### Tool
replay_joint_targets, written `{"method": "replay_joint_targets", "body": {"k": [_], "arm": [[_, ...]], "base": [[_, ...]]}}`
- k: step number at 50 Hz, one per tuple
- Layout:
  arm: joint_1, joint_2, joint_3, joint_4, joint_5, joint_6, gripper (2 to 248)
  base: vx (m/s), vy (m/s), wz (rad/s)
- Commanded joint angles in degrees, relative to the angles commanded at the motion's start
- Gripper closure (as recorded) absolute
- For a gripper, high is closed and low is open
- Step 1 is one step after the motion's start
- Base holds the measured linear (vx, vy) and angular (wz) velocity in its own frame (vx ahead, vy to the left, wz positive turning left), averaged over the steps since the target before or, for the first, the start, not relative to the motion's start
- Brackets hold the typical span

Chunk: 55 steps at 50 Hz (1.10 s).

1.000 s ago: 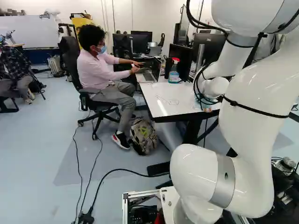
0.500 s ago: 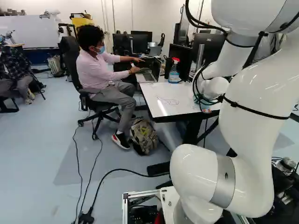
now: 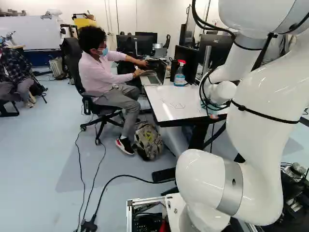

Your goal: Clean the table with the green towel

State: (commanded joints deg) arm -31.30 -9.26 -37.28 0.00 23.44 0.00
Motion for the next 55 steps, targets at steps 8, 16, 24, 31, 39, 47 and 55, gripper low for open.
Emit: {"method": "replay_joint_targets", "body": {"k": [8, 16, 24, 31, 39, 47, 55], "arm": [[0.00, 0.00, 0.00, 0.00, 0.00, 0.00, 208], [0.00, 0.00, 0.00, 0.00, -0.17, 0.00, 208], [0.00, 0.00, 0.00, 0.00, -0.31, 0.00, 208], [0.00, 0.00, 0.00, 0.00, -0.31, 0.00, 208], [0.00, 0.00, 0.00, 0.00, -0.67, 0.00, 208], [0.00, 0.00, 0.00, 0.00, -0.67, 0.00, 208], [0.14, 0.14, 0.15, 0.00, -0.67, 0.00, 208]], "base": [[0.000, 0.000, 0.000], [0.000, 0.000, 0.000], [0.000, 0.000, 0.000], [0.000, 0.000, 0.000], [0.000, 0.000, 0.000], [0.000, 0.000, 0.000], [0.000, 0.000, 0.000]]}}
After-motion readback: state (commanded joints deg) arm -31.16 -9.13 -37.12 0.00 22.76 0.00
